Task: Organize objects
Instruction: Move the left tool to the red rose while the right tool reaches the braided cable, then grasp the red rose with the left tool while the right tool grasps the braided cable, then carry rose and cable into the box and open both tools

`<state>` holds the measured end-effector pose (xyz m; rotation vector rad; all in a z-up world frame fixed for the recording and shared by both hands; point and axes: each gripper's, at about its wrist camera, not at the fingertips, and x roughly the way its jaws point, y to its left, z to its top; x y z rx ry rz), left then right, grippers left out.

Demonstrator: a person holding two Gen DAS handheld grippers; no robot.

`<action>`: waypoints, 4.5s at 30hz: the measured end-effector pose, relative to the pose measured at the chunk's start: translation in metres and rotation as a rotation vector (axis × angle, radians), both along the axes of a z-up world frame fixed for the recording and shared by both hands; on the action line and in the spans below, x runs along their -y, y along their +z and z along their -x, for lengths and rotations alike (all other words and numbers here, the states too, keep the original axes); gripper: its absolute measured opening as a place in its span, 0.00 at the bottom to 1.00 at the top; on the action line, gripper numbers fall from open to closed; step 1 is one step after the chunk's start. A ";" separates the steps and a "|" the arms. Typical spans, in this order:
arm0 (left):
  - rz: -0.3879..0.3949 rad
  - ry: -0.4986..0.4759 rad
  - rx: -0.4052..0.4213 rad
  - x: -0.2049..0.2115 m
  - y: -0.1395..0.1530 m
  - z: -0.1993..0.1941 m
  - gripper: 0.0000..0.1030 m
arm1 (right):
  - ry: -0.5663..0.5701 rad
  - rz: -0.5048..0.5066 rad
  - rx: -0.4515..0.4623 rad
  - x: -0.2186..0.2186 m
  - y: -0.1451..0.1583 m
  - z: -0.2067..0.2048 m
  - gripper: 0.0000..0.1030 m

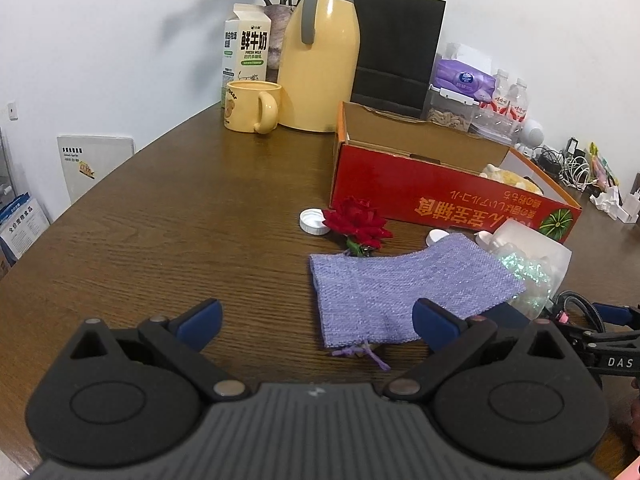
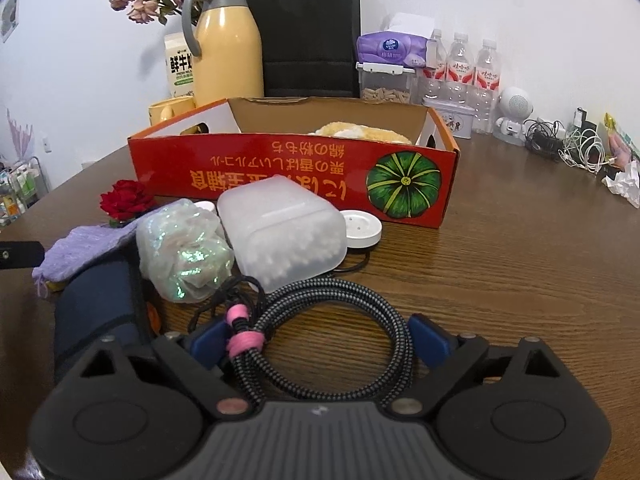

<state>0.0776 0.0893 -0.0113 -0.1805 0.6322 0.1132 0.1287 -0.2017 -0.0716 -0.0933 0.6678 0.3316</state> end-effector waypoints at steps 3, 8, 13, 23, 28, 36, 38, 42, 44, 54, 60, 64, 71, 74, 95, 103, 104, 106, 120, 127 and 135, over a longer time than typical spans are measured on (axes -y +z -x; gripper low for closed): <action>-0.003 -0.002 0.000 0.001 0.001 0.001 1.00 | 0.003 -0.013 0.006 0.003 0.001 0.002 0.89; -0.011 0.001 0.009 0.001 0.005 0.002 1.00 | -0.007 -0.035 0.022 0.010 0.002 0.006 0.88; -0.019 -0.002 0.011 0.003 0.006 0.000 1.00 | -0.023 -0.051 0.040 0.019 0.005 0.010 0.88; -0.048 -0.009 0.021 0.009 0.012 -0.013 1.00 | -0.029 -0.066 0.109 0.027 0.023 0.007 0.88; -0.073 -0.017 0.032 0.013 0.017 -0.030 1.00 | -0.034 -0.075 0.138 0.030 0.030 0.004 0.88; -0.129 -0.056 0.040 0.022 0.022 -0.076 1.00 | -0.030 -0.066 0.161 0.032 0.037 -0.006 0.88; -0.151 -0.062 0.024 0.025 0.021 -0.089 1.00 | -0.028 -0.063 0.165 0.032 0.037 -0.009 0.88; -0.195 -0.073 0.020 0.033 0.016 -0.110 1.00 | -0.032 -0.067 0.161 0.034 0.035 -0.018 0.88; -0.203 -0.071 0.009 0.035 0.012 -0.120 0.99 | -0.035 -0.071 0.157 0.035 0.034 -0.021 0.88; -0.196 -0.055 -0.027 0.033 -0.003 -0.132 0.80 | -0.034 -0.076 0.142 0.038 0.028 -0.031 0.88; -0.197 -0.062 -0.058 0.033 -0.009 -0.133 0.55 | -0.032 -0.081 0.139 0.038 0.026 -0.032 0.88; -0.179 -0.062 -0.059 0.031 -0.012 -0.129 0.48 | -0.027 -0.084 0.140 0.038 0.026 -0.032 0.88; -0.160 -0.066 -0.024 0.028 -0.008 -0.119 0.37 | -0.024 -0.087 0.142 0.039 0.026 -0.030 0.88; -0.149 -0.062 -0.002 0.028 -0.004 -0.114 0.37 | -0.023 -0.087 0.144 0.039 0.027 -0.030 0.88; -0.119 -0.103 0.189 0.044 0.055 -0.103 0.37 | 0.031 -0.058 0.252 0.023 0.064 -0.036 0.88; -0.113 -0.118 0.252 0.061 0.082 -0.135 0.38 | 0.095 -0.039 0.329 -0.011 0.094 -0.075 0.88; -0.110 -0.117 0.256 0.062 0.084 -0.138 0.38 | 0.101 -0.036 0.333 -0.016 0.096 -0.082 0.88; -0.106 -0.115 0.268 0.064 0.089 -0.148 0.38 | 0.109 -0.025 0.339 -0.027 0.100 -0.095 0.88; -0.050 -0.030 0.161 0.052 0.068 -0.239 0.38 | 0.105 -0.022 0.213 -0.079 0.079 -0.198 0.88; -0.054 -0.018 0.087 0.044 0.045 -0.258 0.38 | 0.090 -0.014 0.141 -0.080 0.056 -0.222 0.88; -0.089 -0.029 0.069 0.050 0.038 -0.258 0.39 | 0.101 -0.007 0.129 -0.080 0.055 -0.220 0.88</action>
